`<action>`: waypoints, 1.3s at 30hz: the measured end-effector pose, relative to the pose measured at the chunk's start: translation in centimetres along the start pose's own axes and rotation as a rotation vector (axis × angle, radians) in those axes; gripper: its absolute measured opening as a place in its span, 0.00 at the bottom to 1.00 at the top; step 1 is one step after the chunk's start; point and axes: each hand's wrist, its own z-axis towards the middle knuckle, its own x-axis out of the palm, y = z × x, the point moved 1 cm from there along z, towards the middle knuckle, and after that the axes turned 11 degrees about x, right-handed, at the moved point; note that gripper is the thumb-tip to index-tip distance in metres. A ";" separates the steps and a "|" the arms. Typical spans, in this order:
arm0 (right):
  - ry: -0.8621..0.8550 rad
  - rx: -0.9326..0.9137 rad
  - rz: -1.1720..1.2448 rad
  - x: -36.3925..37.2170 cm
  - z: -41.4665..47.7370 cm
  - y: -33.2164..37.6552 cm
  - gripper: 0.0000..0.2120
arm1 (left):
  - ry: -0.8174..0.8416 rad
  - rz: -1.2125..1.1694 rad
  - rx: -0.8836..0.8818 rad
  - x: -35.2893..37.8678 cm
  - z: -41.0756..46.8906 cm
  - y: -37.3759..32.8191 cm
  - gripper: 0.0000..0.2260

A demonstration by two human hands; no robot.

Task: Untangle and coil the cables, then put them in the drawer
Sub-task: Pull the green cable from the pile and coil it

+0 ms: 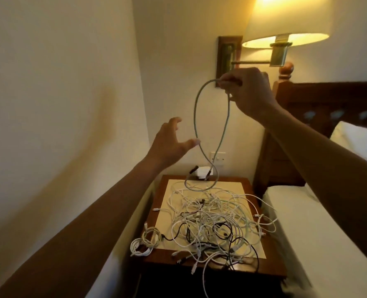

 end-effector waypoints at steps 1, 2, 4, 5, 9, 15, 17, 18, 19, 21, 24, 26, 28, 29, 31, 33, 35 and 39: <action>-0.026 -0.022 -0.003 -1.3 0.6 1.0 0.09 | 0.021 -0.058 0.007 0.1 0.8 -1.4 0.37; -0.050 -0.041 -0.011 -2.9 0.9 2.1 0.09 | 0.039 -0.119 0.018 0.2 1.6 -3.0 0.36; -0.093 -0.056 -0.010 -5.1 1.2 3.8 0.10 | 0.036 -0.196 0.076 0.3 2.9 -5.4 0.22; -0.112 -0.058 -0.010 -6.4 1.1 4.3 0.11 | 0.010 -0.257 0.116 0.1 3.3 -6.5 0.16; 0.004 0.032 -0.079 -11.6 -0.8 3.4 0.11 | 0.047 -0.654 0.095 -2.8 3.0 -9.9 0.12; 0.572 0.296 0.157 -12.8 -5.5 2.4 0.18 | 0.241 -0.388 0.142 -4.5 1.7 -15.0 0.07; 0.621 0.291 0.165 -11.3 -6.8 3.3 0.13 | 0.275 -0.166 0.222 -4.2 1.3 -16.3 0.07; 0.609 0.257 0.127 -10.8 -7.2 3.4 0.10 | 0.290 -0.090 0.253 -4.2 1.0 -16.4 0.08; 0.583 0.209 0.081 -10.7 -7.7 3.2 0.09 | 0.311 -0.054 0.266 -4.4 0.6 -16.0 0.09; 0.513 0.130 -0.008 -11.3 -8.2 1.6 0.11 | 0.371 -0.066 0.249 -5.2 -0.4 -14.0 0.10; 0.434 0.180 -0.069 -13.7 -9.3 -3.6 0.10 | 0.353 -0.048 0.157 -7.2 -2.1 -9.0 0.11; 0.409 0.325 -0.014 -15.1 -10.9 -7.8 0.11 | 0.304 -0.103 0.068 -9.1 -3.4 -5.2 0.11; 0.483 0.463 0.064 -15.4 -13.2 -11.2 0.13 | 0.258 -0.090 0.010 -10.5 -4.6 -2.7 0.11; 0.548 0.518 0.083 -15.1 -14.4 -12.4 0.13 | 0.224 -0.047 -0.008 -10.7 -4.9 -2.1 0.11; 0.744 0.600 0.070 -13.8 -16.2 -13.4 0.11 | 0.162 0.043 -0.003 -10.1 -5.1 -2.3 0.12; 0.954 0.588 -0.071 -12.3 -17.0 -12.7 0.08 | 0.182 0.021 0.024 -8.7 -4.9 -4.3 0.14; 1.004 0.501 -0.136 -11.0 -16.6 -10.5 0.21 | 0.280 0.001 0.112 -6.9 -4.6 -7.6 0.15; 0.963 0.331 0.199 -7.1 -15.8 -3.1 0.30 | 0.355 0.163 0.398 -2.8 -4.3 -13.7 0.11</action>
